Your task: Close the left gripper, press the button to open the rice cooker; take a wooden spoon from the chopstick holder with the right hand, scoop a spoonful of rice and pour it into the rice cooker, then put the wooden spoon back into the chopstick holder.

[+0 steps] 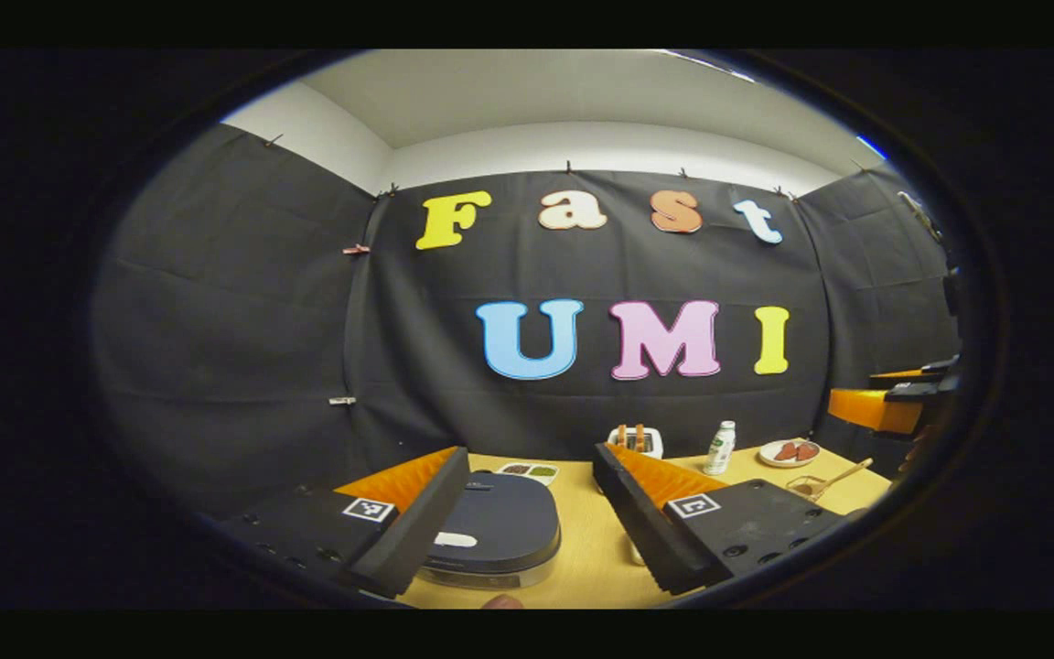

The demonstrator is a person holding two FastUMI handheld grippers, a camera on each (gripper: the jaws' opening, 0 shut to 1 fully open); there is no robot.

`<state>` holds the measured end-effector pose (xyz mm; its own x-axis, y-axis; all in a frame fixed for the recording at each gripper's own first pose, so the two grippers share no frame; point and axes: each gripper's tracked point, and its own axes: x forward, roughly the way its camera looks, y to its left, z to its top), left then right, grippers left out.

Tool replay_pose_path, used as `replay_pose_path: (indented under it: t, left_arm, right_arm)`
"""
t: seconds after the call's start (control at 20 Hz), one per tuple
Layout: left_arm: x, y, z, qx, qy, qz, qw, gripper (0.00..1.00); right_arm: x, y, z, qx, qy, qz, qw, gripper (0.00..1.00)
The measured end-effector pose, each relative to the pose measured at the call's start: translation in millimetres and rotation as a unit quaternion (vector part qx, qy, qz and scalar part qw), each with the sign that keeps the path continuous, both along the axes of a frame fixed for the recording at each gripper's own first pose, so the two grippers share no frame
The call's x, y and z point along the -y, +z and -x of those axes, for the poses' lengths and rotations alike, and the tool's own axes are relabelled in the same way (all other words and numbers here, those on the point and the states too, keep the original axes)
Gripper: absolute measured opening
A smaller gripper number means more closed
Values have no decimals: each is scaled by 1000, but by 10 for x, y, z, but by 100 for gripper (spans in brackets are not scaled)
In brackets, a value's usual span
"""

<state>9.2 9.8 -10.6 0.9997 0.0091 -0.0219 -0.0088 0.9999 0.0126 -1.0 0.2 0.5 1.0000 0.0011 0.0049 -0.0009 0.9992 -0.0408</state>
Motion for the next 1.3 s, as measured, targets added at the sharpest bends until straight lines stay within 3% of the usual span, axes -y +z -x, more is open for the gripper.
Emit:
replay_pose_path:
  t: [0.4, 0.5, 0.8, 1.1, 1.3]
  left_arm:
    - [-117, -48, -123, -11, 6, 1, 1000, 91]
    - [-176, -60, -176, -10, 13, 1, 1000, 84]
    - [-393, -269, -330, -32, 34, 6, 999, 53]
    - [-643, -828, -477, -98, 47, 20, 994, 20]
    - [-809, -1228, -574, -152, 53, 45, 986, 11]
  right_arm:
    - [69, 70, -10, 12, -11, 12, 1000, 90]
    - [117, 70, -15, 13, -17, 12, 1000, 90]
    - [132, -35, -74, 4, -19, 7, 1000, 90]
    - [57, -127, -179, -3, -7, 11, 1000, 90]
    - [-44, -148, -250, -3, 4, 17, 1000, 90]
